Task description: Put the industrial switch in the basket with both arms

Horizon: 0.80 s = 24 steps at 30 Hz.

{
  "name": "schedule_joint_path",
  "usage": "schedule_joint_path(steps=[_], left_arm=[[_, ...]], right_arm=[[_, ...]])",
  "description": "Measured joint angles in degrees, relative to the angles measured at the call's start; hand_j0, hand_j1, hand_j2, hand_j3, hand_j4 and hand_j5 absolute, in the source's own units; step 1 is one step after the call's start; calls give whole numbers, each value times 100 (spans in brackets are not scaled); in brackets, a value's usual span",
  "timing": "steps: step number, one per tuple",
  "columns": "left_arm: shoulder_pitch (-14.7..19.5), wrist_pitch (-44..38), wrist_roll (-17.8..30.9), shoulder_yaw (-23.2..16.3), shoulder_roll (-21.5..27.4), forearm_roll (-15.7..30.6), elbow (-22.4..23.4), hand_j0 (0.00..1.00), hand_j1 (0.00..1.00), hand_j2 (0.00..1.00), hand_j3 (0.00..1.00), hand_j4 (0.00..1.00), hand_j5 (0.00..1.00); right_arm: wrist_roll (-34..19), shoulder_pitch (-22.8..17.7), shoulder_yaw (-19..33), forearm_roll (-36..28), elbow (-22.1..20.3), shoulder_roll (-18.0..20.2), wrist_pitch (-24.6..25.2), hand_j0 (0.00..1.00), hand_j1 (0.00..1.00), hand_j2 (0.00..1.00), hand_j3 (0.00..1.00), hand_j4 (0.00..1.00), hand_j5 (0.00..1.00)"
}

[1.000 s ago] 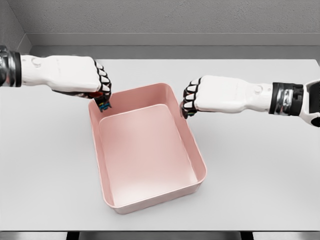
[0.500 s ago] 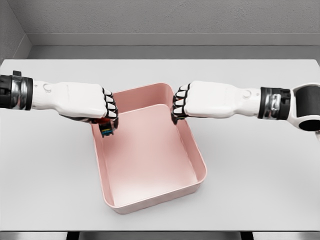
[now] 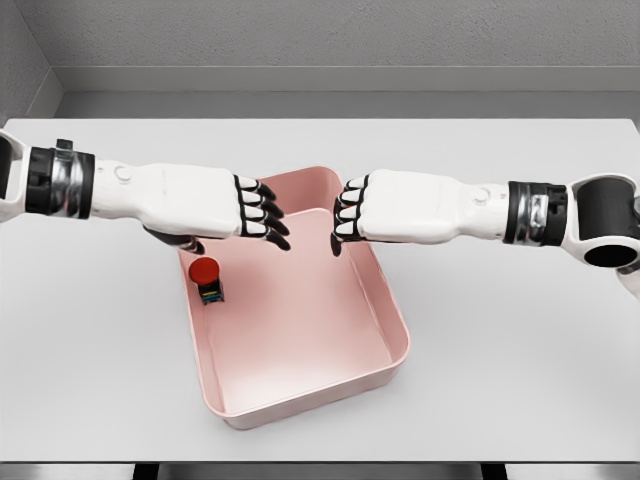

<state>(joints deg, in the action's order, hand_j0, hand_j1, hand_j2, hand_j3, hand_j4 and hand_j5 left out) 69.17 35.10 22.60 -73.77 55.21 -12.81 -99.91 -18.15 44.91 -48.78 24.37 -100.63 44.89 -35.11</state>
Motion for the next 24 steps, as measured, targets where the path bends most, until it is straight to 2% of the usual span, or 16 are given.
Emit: schedule_joint_path(steps=[7,11,14,19,24], left_arm=[[35,0,-9,120,840,676,173,100,100,100,100,100,100],[-95,1,-14,84,1165,1451,840,100,100,100,100,100,100],[-246,2,-15,27,1221,1815,1246,100,100,100,100,100,100],[-475,3,-14,-5,1211,1986,1406,100,100,100,100,100,100],[-527,2,-13,-6,1166,2024,1422,100,100,100,100,100,100]], right_arm=[[-7,35,32,0,0,5,0,51,51,51,51,51,51],[-9,53,33,2,0,-20,-1,54,54,54,54,54,54],[-14,70,28,3,0,-104,0,57,57,57,57,57,57],[-28,70,7,3,0,-277,0,62,62,62,62,62,62],[-39,79,-9,3,0,-404,1,65,65,65,65,65,65]])
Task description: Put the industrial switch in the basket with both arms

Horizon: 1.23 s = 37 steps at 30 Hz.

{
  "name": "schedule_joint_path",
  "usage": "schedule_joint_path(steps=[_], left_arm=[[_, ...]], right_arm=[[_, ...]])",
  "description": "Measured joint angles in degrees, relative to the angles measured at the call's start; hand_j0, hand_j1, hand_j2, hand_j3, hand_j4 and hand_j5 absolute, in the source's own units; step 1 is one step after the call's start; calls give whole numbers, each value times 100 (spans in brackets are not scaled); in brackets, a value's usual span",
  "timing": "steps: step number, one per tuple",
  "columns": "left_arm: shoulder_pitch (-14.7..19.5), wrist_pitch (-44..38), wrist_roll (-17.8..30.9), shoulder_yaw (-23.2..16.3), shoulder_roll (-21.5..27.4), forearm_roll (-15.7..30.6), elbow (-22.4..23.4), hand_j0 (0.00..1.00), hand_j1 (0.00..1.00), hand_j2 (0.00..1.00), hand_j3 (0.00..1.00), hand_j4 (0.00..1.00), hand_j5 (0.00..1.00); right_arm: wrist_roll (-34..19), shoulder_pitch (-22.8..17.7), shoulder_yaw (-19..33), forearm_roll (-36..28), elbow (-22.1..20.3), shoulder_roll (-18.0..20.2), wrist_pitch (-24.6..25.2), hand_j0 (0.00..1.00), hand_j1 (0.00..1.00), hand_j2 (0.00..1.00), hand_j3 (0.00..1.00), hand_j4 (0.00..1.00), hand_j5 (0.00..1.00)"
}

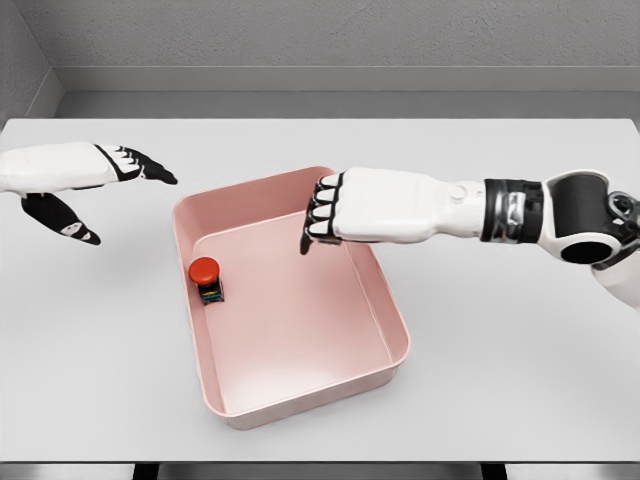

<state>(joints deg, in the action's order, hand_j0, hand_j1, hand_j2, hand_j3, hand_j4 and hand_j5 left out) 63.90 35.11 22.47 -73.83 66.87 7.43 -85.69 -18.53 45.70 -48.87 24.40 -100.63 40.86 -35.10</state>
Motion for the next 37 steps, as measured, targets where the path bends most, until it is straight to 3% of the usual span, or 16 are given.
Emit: schedule_joint_path(steps=[3,4,16,19,23,27,32,37], left_arm=[[0,0,0,0,-8,6,9,100,100,100,100,100,100],[0,0,1,1,-8,7,11,100,100,100,100,100,100],[0,-1,-2,8,-2,18,17,100,100,100,100,100,100],[10,1,-1,8,-4,15,15,100,100,100,100,100,100],[-114,0,2,9,-16,30,12,100,100,100,100,100,100],[-114,-1,1,15,3,68,21,100,100,100,100,100,100],[-123,-1,1,18,15,98,49,100,100,100,100,100,100],[-132,-1,4,13,17,104,59,100,100,100,100,100,100]], right_arm=[[-18,-9,-1,4,0,-89,0,75,75,75,75,75,75],[-20,-9,3,4,0,-114,-1,100,100,100,100,100,100],[37,-44,266,-110,1,-124,0,100,100,100,100,100,100],[35,-465,607,-130,79,59,-1,100,100,100,100,100,100],[31,-1019,1429,-133,465,313,-2,100,100,100,100,100,100],[30,-1248,2068,-136,861,393,0,100,100,100,100,100,100],[18,-1635,2433,-114,1281,430,0,100,100,100,100,100,100],[-8,-1635,2519,-86,1870,441,0,100,100,100,100,100,100]])
